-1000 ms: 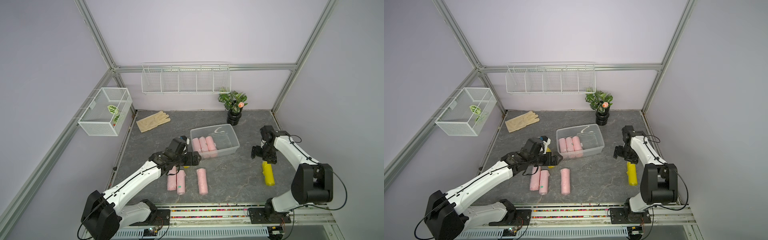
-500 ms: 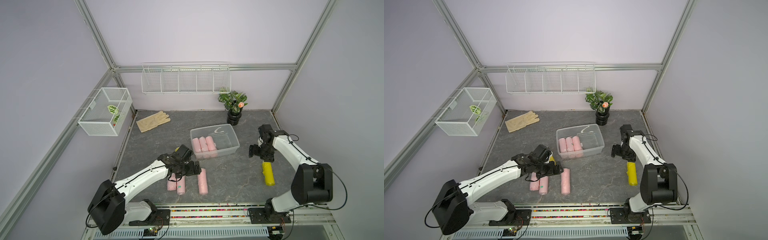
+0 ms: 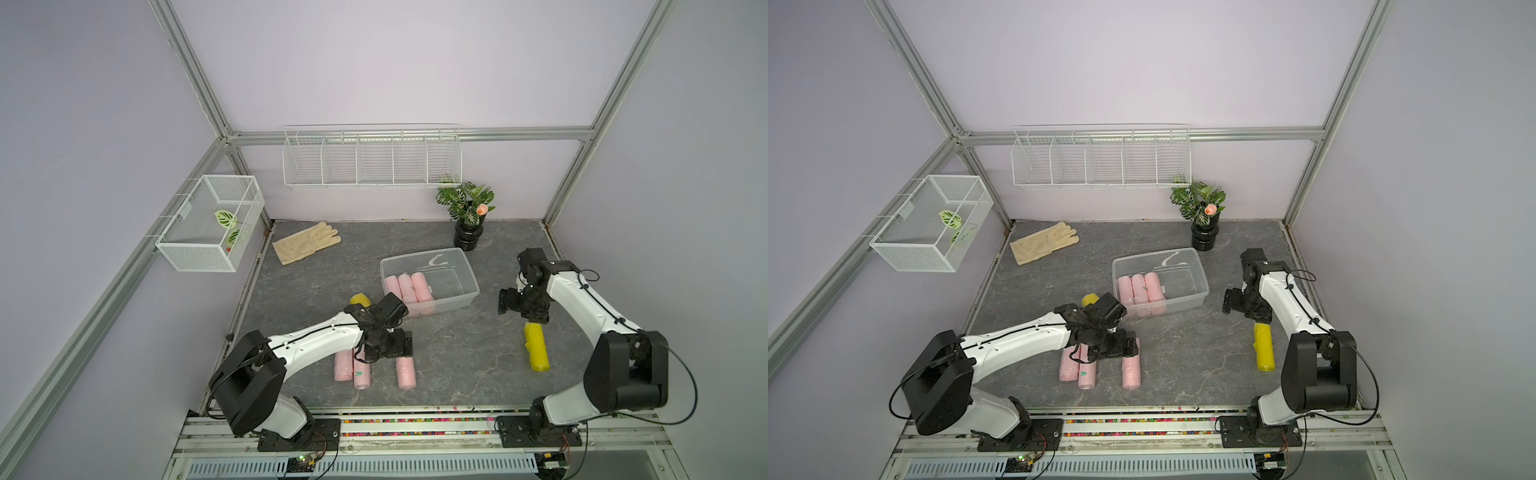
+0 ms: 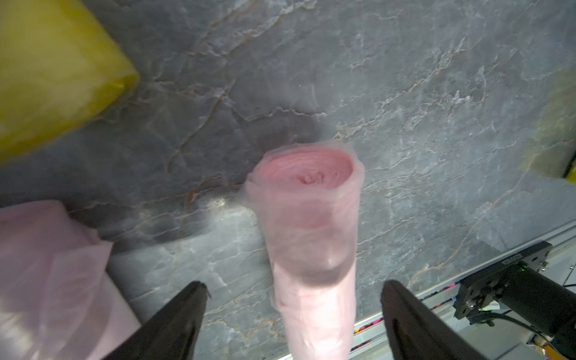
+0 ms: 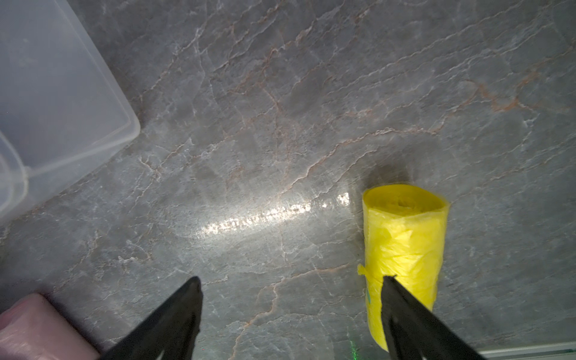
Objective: Put the roll of trash bags into the storage box
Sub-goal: Pick up the roll of trash bags from the center of the board.
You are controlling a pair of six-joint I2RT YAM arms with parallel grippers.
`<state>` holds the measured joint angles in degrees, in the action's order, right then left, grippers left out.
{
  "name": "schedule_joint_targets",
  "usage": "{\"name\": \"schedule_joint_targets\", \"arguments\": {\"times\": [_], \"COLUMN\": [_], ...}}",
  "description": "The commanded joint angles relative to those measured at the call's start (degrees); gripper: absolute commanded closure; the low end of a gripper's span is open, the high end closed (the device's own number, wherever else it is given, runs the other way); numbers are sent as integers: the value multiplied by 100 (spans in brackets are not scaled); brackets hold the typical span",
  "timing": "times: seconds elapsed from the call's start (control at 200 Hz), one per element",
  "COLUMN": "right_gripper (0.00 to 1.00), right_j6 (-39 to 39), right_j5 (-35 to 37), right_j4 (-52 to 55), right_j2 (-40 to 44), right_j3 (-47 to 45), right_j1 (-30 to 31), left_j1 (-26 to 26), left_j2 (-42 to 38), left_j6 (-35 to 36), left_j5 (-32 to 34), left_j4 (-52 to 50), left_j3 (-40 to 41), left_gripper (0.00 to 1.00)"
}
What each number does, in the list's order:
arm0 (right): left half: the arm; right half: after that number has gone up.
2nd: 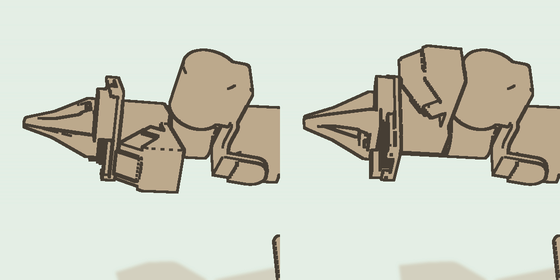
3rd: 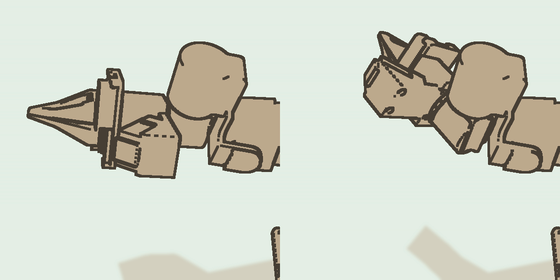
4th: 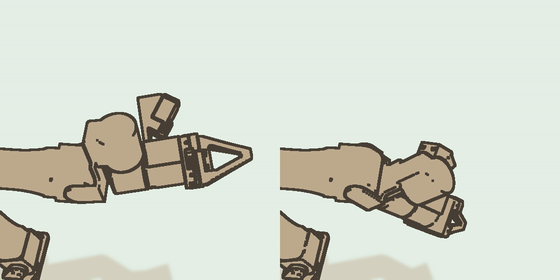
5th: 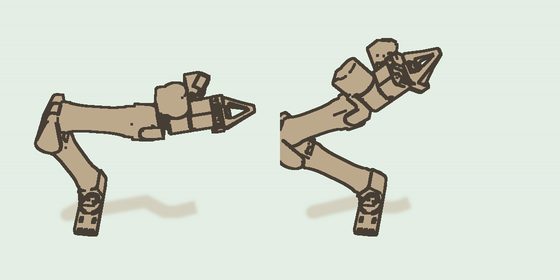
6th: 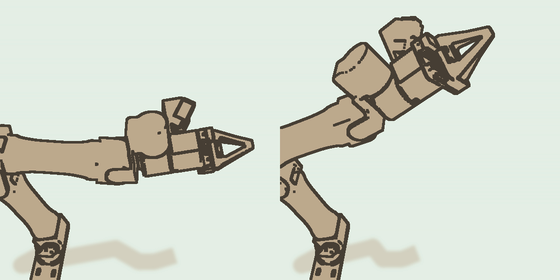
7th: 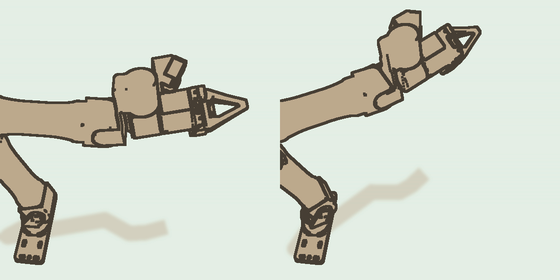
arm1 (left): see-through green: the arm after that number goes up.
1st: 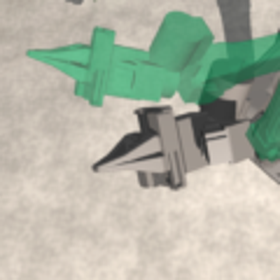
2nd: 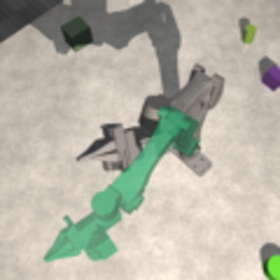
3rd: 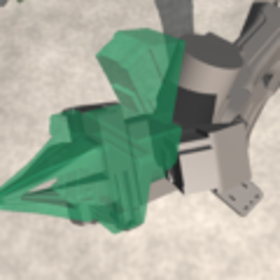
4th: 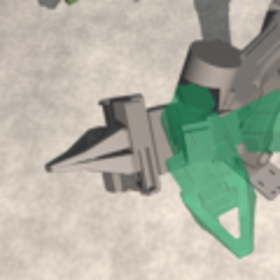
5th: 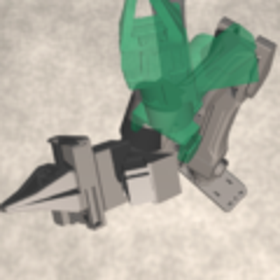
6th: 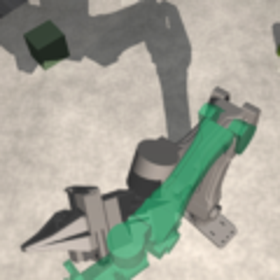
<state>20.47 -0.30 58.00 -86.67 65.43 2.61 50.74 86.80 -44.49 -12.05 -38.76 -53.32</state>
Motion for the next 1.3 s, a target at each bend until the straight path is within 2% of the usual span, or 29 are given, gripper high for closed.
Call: {"name": "schedule_joint_targets", "arguments": {"times": [0.0, 0.33, 0.93, 1.295], "right_gripper": [9, 10, 9, 9], "right_j6": [-65, -87, -111, -123], "right_j5": [-49, -58, -164, -190], "right_j4": [-34, -52, -104, -122], "right_j2": [63, 89, 203, 228], "right_j3": [42, 28, -13, -38], "right_j1": [23, 26, 26, 24], "left_j1": [68, 194, 340, 384], "left_j2": [323, 937, 1263, 1282], "left_j6": [9, -38, -126, -139], "left_j5": [49, 80, 107, 150], "left_j4": [-126, -412, -447, -462], "left_j3": [-328, -565, -723, -772], "left_gripper": [8, 11, 33, 43]}}
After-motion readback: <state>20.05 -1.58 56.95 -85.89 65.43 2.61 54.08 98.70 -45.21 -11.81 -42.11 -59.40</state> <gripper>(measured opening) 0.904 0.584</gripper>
